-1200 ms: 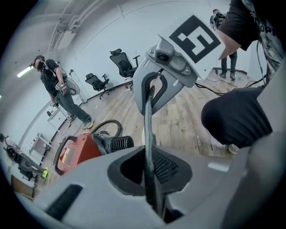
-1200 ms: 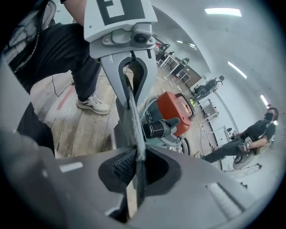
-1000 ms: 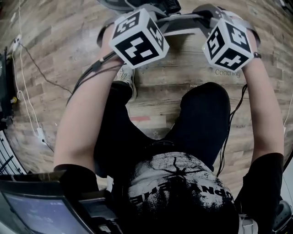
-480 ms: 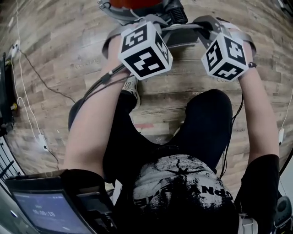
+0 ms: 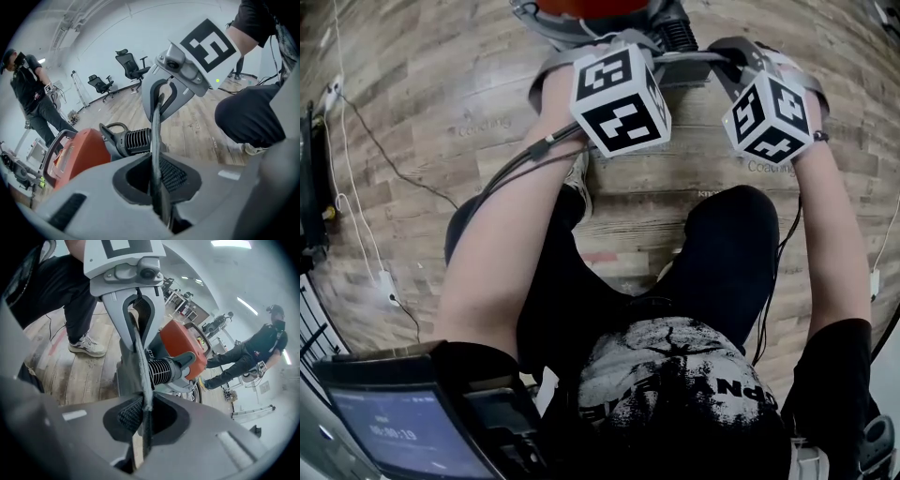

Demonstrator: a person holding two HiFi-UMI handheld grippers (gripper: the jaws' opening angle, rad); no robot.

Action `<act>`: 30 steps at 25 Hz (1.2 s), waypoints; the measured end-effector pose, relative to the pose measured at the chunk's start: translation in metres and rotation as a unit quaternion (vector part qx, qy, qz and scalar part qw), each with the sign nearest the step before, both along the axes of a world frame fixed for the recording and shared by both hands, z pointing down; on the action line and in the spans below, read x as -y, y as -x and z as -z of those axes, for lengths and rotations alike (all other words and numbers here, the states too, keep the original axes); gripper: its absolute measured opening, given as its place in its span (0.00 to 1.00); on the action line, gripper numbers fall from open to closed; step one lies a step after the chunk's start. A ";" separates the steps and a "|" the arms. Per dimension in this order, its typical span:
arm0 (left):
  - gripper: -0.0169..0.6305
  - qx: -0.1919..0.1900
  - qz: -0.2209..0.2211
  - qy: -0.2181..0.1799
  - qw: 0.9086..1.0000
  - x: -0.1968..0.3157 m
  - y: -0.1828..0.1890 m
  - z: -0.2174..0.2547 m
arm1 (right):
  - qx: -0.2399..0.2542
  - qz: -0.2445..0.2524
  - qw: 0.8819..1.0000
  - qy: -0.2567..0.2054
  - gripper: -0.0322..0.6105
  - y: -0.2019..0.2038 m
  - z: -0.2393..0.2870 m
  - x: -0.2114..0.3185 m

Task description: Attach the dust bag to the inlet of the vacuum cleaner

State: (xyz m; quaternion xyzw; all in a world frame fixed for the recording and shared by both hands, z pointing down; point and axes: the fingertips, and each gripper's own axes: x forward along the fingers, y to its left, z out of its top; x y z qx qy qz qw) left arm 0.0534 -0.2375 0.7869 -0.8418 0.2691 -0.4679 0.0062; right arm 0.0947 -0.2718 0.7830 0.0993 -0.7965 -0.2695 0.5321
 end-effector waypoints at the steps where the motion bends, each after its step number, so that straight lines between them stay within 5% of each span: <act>1: 0.07 0.000 0.000 -0.002 1.000 0.001 0.001 0.002 | 0.001 0.000 1.000 -0.002 0.08 -0.001 0.001 0.000; 13: 0.08 -0.032 0.024 0.020 0.999 0.008 -0.001 0.008 | -0.012 -0.004 1.000 -0.005 0.08 -0.004 0.005 0.010; 30: 0.10 -0.030 0.038 0.028 0.998 0.014 0.004 0.006 | -0.038 0.008 0.999 -0.002 0.09 -0.002 0.004 0.013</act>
